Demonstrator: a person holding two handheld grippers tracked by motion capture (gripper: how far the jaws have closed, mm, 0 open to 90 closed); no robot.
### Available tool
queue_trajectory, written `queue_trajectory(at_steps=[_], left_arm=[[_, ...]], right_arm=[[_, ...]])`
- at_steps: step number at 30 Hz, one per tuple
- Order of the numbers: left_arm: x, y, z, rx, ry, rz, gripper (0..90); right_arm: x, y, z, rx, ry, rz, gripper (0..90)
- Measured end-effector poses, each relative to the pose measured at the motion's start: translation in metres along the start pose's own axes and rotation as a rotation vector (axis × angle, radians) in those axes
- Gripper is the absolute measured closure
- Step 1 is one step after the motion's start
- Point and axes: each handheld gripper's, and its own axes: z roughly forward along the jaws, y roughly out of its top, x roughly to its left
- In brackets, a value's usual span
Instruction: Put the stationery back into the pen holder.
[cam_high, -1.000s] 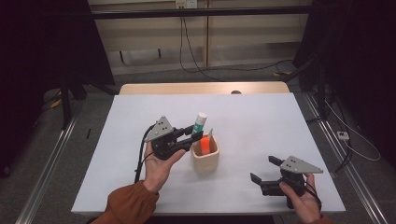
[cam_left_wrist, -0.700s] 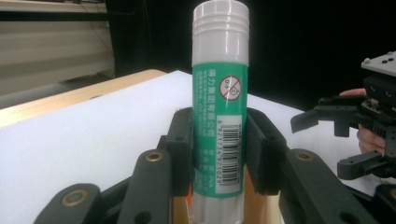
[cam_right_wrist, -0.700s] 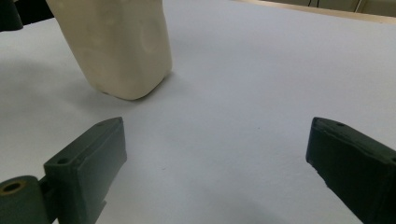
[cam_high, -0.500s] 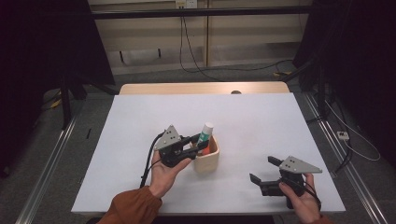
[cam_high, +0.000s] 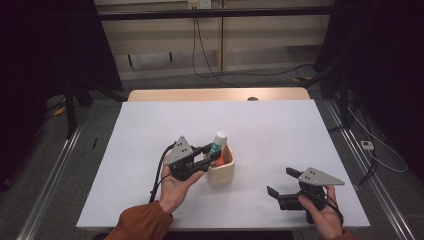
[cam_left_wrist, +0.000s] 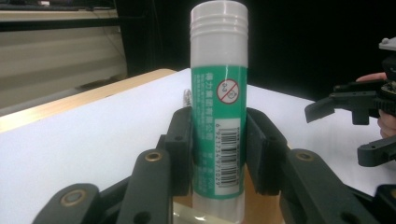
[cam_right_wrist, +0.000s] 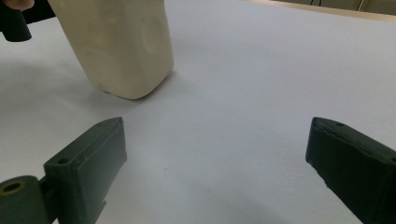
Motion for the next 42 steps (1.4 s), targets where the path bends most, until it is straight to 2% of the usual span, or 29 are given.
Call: queue_trajectory(at_steps=[3, 6, 9, 11, 13, 15, 17, 20, 21, 25, 28, 32, 34, 38, 42], left_arm=[[-0.001, 0.0, 0.0, 0.005, 0.004, -0.001, 57.2], [-0.002, 0.0, 0.0, 0.005, -0.001, -0.001, 55.8], [-0.002, 0.001, 0.0, 0.009, 0.007, -0.004, 47.4], [-0.003, 0.001, 0.0, 0.009, 0.001, -0.008, 47.2], [-0.002, 0.003, -0.001, 0.002, 0.005, -0.018, 41.8], [-0.001, 0.004, -0.002, 0.005, -0.008, -0.033, 35.0], [-0.002, 0.005, -0.003, 0.002, -0.001, -0.027, 30.5], [0.0, 0.008, -0.004, 0.049, 0.015, -0.035, 20.0], [0.0, 0.008, -0.005, 0.052, 0.026, -0.037, 16.6], [0.005, 0.011, -0.008, 0.079, 0.047, -0.051, 10.7], [0.006, 0.013, -0.01, 0.084, 0.053, -0.037, 8.7], [0.006, 0.016, -0.015, 0.092, 0.051, -0.039, 5.7], [0.006, 0.017, -0.017, 0.104, 0.052, -0.016, 4.8], [0.006, 0.018, -0.023, 0.106, 0.055, -0.025, 4.8], [0.005, 0.019, -0.028, 0.118, 0.056, -0.015, 4.3]], right_arm=[[0.0, 0.0, 0.0, 0.0, 0.002, 0.0, 4.9], [0.0, 0.0, 0.001, 0.001, 0.002, 0.001, 4.9], [0.001, 0.0, 0.001, 0.001, 0.005, 0.001, 4.9], [0.0, 0.0, 0.001, 0.001, 0.005, 0.001, 4.9], [0.001, 0.0, 0.001, 0.001, 0.005, 0.001, 4.9], [0.001, 0.0, 0.001, 0.0, 0.004, 0.0, 5.0], [0.001, 0.0, 0.001, 0.0, 0.005, 0.001, 5.0], [0.0, 0.001, 0.0, -0.011, 0.001, 0.002, 4.8], [0.0, 0.001, 0.0, -0.016, 0.0, 0.001, 4.8], [-0.001, 0.001, -0.001, -0.019, -0.004, 0.007, 4.8], [-0.002, 0.0, -0.001, -0.02, -0.006, 0.009, 4.8], [-0.002, 0.0, -0.002, -0.029, -0.009, 0.014, 4.7], [-0.002, 0.0, -0.002, -0.031, -0.008, 0.012, 4.7], [-0.002, 0.001, -0.001, -0.035, -0.011, 0.01, 4.7], [-0.002, 0.002, -0.001, -0.035, -0.016, 0.014, 4.7]])
